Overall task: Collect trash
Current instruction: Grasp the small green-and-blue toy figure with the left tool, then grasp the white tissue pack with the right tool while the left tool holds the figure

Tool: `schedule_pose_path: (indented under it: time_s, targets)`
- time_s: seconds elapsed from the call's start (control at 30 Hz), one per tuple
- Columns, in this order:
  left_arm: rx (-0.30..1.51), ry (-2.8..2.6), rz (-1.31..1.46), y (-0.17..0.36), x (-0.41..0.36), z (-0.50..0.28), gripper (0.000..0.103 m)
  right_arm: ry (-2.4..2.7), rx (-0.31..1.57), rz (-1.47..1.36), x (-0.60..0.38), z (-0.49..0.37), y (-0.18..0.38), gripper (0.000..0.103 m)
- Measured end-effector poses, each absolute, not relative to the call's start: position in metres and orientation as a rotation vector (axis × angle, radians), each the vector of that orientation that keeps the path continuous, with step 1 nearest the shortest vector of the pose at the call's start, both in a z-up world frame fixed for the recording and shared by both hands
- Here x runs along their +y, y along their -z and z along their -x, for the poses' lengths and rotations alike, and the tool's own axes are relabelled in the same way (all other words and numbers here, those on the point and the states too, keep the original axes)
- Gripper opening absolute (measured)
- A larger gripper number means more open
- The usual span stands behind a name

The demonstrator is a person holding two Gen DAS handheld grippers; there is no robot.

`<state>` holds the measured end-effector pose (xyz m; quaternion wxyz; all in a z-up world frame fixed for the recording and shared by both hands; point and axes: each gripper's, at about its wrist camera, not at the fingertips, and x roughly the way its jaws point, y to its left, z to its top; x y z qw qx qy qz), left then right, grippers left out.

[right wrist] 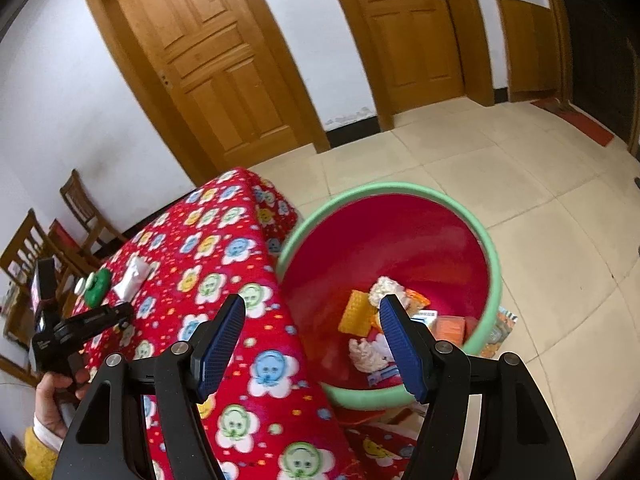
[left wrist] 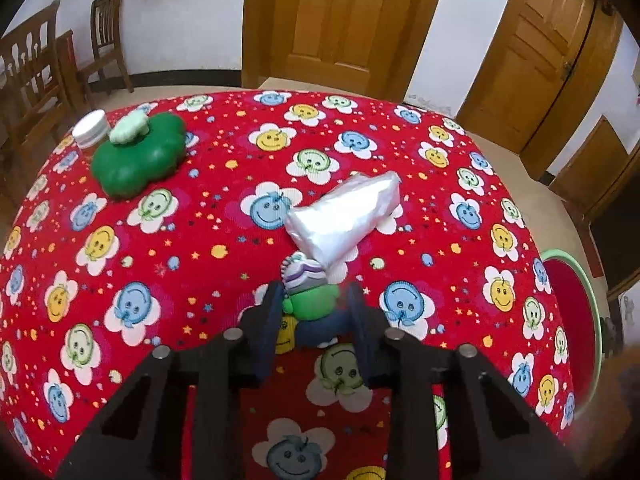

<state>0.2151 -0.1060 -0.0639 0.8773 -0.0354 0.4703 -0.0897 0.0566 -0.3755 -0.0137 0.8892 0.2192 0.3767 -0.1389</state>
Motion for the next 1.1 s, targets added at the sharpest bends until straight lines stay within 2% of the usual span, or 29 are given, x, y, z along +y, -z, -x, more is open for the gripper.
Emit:
schedule_pose_path:
  time_s: [0.23, 0.57, 0.73, 1.1]
  targets:
    - [0.936, 0.175, 0.103, 0.043, -0.075, -0.210, 0.028, 0.203, 0.777, -0.405, -0.345, -0.076, -0.005, 0.073]
    - [0.864, 0.026, 0.097, 0.006, 0.017, -0.210, 0.028, 0.061, 0.789, -0.332, -0.284, -0.122, -0.023, 0.074]
    - [0.854, -0.006, 0.149, 0.015, 0.050, -0.211, 0.028, 0.016, 0.830, -0.338, -0.251, -0.158, -0.015, 0.075]
    - [0.872, 0.004, 0.207, 0.053, 0.063, -0.221, 0.028, 0.023, 0.930, -0.293, -0.180, -0.241, 0.035, 0.075]
